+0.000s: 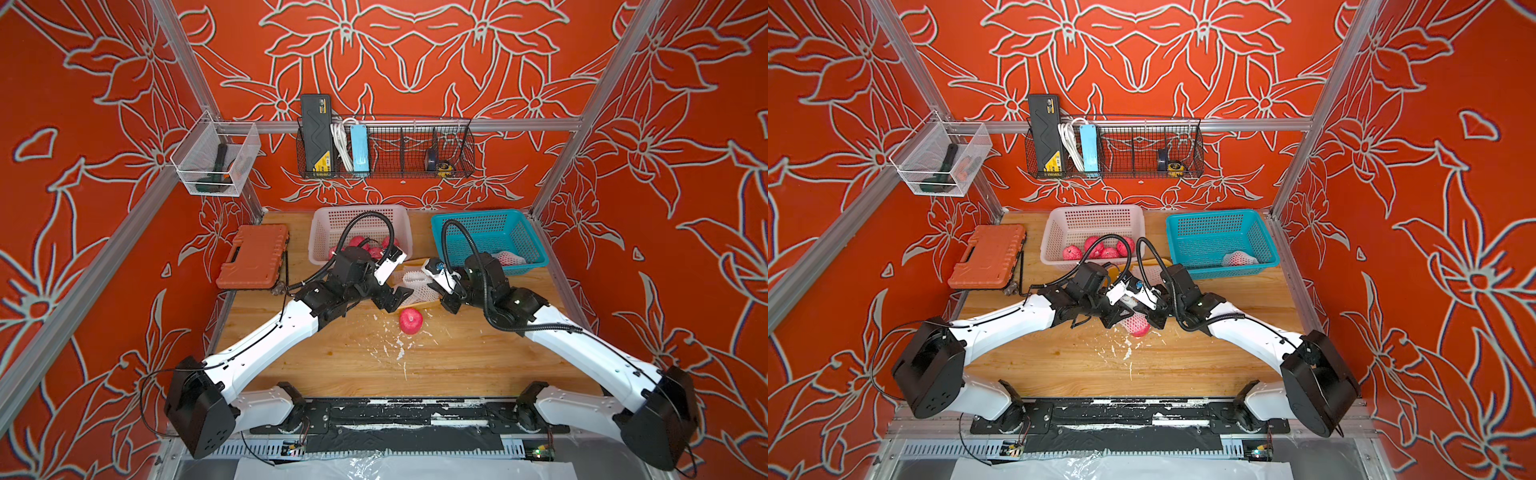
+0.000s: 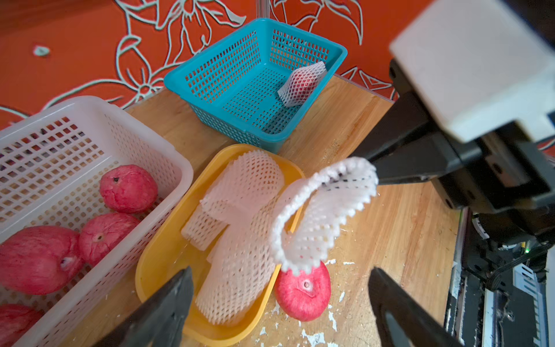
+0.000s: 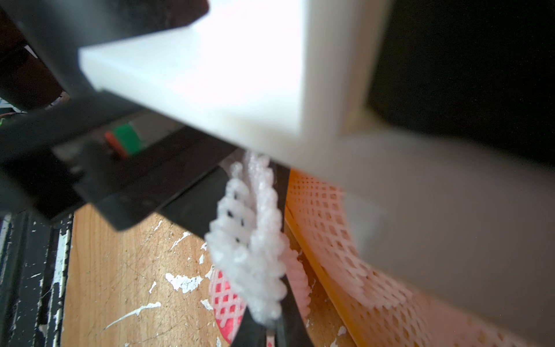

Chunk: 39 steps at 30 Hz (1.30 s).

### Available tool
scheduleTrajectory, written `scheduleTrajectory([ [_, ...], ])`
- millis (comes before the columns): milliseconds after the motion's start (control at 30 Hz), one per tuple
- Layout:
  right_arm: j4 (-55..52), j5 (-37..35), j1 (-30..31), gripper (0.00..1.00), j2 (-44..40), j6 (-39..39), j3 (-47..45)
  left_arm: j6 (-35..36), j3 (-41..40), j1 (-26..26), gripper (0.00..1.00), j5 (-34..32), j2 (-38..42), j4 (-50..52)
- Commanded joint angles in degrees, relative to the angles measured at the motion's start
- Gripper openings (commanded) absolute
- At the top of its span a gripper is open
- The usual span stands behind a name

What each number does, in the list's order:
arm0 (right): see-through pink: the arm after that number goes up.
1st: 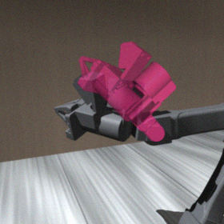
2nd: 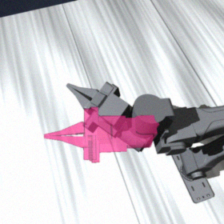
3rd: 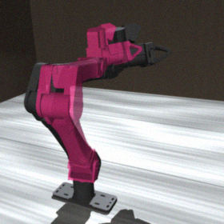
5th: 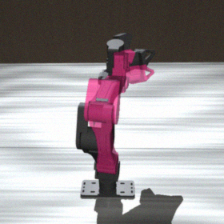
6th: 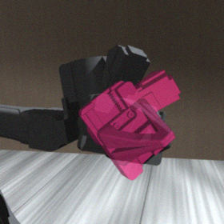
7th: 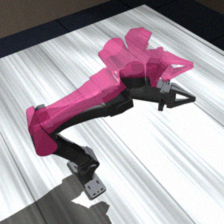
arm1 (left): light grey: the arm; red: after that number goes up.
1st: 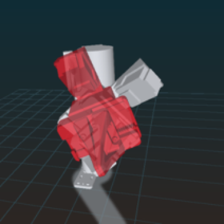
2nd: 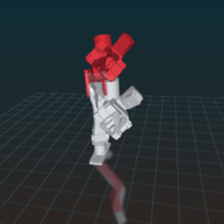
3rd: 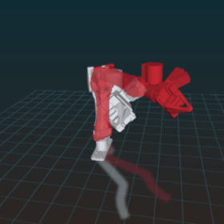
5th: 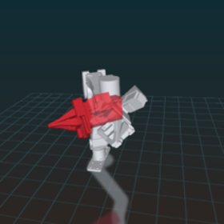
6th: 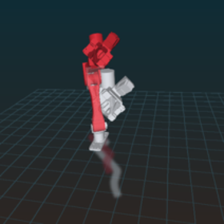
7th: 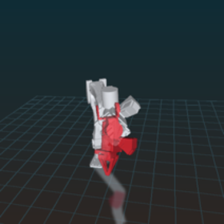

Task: Remove foam nets from apples
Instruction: Place the foam net into the storage box.

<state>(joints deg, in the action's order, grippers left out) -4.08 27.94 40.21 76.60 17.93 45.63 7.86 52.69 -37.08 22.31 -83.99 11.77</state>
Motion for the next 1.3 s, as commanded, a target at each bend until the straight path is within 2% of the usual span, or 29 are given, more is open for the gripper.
scheduleTrajectory([
  [0,1.17,-1.56,-0.83,0.07,-1.26,-1.85,1.9,1.12,1.71,-0.28,0.23,0.25,-0.1,1.29],
  [133,1.31,-0.65,-1.01,0.07,-1.57,-1.84,2.1,1.22,2.51,-0.32,0.29,-0.79,0.61,2.09],
  [400,-0.8,-1.99,-1.18,0.05,-4.41,-2.38,4.12,1.63,4.87,-0.06,0.67,-5.23,4.96,2.86],
  [600,-5.73,-7.52,-1.27,0.05,-7.57,-3.14,5.84,1.16,5.58,0.5,0.86,-5.61,10.41,0.83],
  [733,-8.94,-12.8,-1.58,0.04,-10.14,-2.98,6.64,0.1,5.69,1.29,0.9,-6.53,13.07,-0.21],
  [1000,-14.81,-20.0,-2.82,0.05,-11.96,2.43,8.05,-0.12,4.07,2.56,0.91,-7.47,15.05,-0.7],
  [1267,-17.01,-25.99,-4.32,0.05,-8.77,12.45,9.57,-0.04,0.55,3.68,0.9,-7.1,14.92,-0.74],
])
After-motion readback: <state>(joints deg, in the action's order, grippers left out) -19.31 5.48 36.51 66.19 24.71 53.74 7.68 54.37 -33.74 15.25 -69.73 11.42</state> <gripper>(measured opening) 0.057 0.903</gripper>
